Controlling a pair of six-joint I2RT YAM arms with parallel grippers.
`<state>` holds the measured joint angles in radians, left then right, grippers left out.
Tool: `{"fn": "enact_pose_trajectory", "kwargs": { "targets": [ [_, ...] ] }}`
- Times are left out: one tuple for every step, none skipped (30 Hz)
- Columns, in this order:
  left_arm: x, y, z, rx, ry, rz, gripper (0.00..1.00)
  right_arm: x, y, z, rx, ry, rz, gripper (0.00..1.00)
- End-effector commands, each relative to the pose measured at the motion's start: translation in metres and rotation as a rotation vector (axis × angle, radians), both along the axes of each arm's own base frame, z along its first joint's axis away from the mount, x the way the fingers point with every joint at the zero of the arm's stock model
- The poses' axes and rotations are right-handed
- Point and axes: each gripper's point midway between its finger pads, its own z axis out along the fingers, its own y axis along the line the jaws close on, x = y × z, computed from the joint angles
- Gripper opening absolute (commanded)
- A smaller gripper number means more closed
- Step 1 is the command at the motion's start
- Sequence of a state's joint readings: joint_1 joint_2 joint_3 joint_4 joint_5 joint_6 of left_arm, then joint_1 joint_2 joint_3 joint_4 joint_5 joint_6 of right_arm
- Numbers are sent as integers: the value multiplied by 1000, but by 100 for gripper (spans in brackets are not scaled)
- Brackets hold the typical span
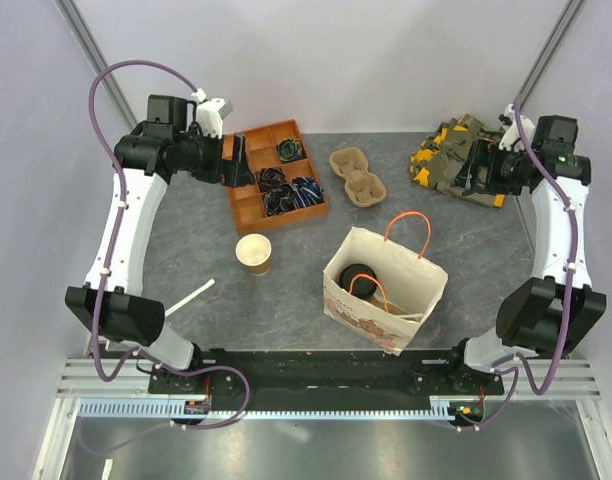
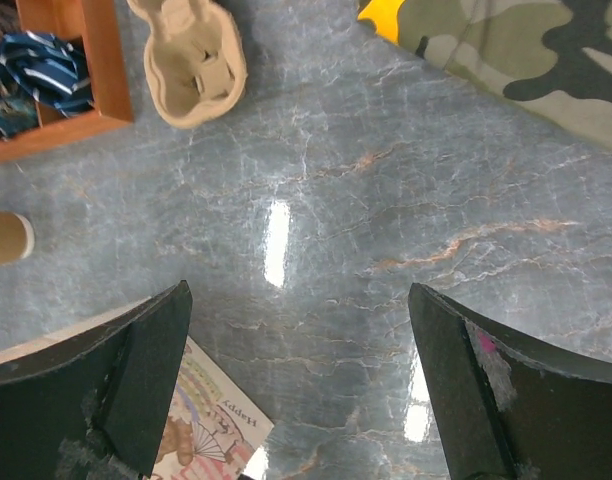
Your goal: Pack the takeout coffee
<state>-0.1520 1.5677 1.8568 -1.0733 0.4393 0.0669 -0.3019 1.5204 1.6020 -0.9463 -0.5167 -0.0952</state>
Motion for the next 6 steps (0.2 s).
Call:
{"fn": "enact_pose_trajectory", "kwargs": {
  "targets": [
    [-16, 27, -11, 18, 67, 99, 100, 8, 9, -7, -60, -18, 58, 98],
    [-18, 30, -16, 10, 83, 105, 100, 10, 9, -9, -68, -17, 56, 98],
    [-16, 32, -16, -5, 82, 109, 100, 12, 9, -8, -72, -21, 57, 98],
    [-14, 38, -17, -23, 88, 127, 100, 15, 10, -6, -73, -26, 59, 98],
    [-12, 41, -13, -38, 83, 137, 100, 17, 9, -4, -73, -27, 55, 98],
    [-9, 44, -11, -51, 82, 145, 100, 19, 7, -1, -76, -31, 53, 98]
  ]
}}
